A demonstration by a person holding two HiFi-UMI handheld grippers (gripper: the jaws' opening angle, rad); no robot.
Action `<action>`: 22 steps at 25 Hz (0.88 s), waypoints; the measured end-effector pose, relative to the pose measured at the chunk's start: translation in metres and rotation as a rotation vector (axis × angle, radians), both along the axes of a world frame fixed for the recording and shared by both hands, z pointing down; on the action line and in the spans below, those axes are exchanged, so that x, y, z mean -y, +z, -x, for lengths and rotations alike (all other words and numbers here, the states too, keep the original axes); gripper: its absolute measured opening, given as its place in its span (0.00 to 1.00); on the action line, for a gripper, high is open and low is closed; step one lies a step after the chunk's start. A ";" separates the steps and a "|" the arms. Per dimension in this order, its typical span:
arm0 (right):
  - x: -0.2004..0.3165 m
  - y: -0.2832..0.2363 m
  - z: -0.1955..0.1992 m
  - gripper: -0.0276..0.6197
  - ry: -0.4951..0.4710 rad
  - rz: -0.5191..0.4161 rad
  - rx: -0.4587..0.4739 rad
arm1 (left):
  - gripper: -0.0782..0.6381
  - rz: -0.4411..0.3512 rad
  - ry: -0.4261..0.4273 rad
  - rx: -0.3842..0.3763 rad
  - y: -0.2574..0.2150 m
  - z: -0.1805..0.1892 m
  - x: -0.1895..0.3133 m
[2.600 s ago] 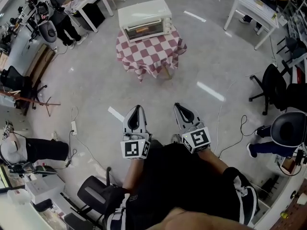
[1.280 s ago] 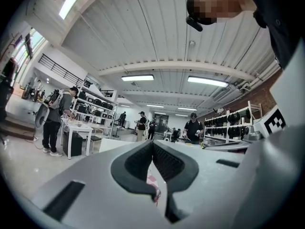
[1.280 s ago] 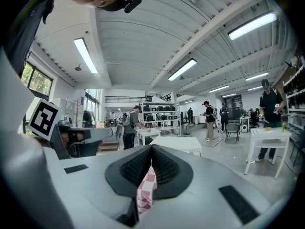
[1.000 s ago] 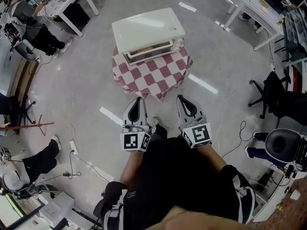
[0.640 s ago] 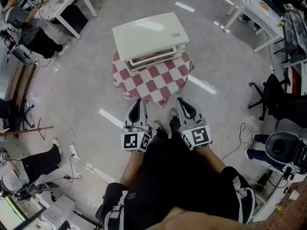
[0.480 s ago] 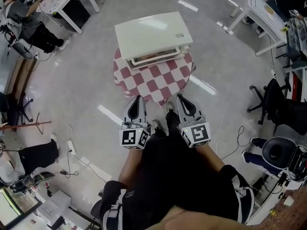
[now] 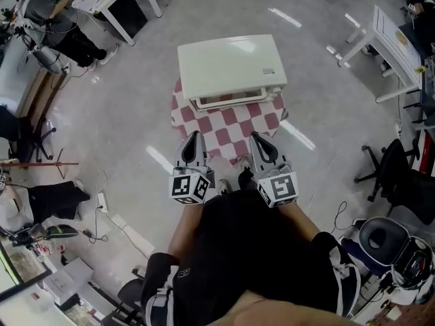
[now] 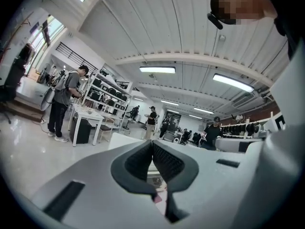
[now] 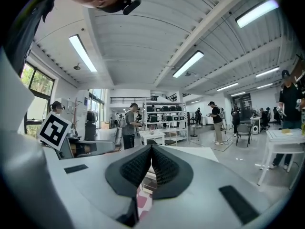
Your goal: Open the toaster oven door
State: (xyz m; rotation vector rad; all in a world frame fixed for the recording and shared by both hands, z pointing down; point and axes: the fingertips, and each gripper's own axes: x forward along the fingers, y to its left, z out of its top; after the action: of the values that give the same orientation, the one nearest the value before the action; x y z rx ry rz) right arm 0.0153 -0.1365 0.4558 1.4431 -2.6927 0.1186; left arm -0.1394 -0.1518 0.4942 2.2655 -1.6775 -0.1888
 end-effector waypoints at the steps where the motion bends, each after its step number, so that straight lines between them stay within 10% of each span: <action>1: 0.005 0.000 -0.001 0.08 -0.005 -0.001 -0.001 | 0.12 -0.001 -0.006 0.007 0.001 0.000 0.005; 11: 0.044 0.004 -0.002 0.08 -0.032 0.007 0.004 | 0.12 0.084 -0.078 -0.044 0.036 0.008 0.067; 22: 0.068 0.010 -0.015 0.08 -0.026 0.023 -0.005 | 0.29 0.405 -0.107 -0.199 0.127 0.016 0.113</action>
State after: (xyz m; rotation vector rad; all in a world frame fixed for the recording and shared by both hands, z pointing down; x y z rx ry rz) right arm 0.0300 -0.2050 0.4658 1.3997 -2.6958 0.1427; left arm -0.1552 -0.2644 0.6213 1.8031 -1.5682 -0.0843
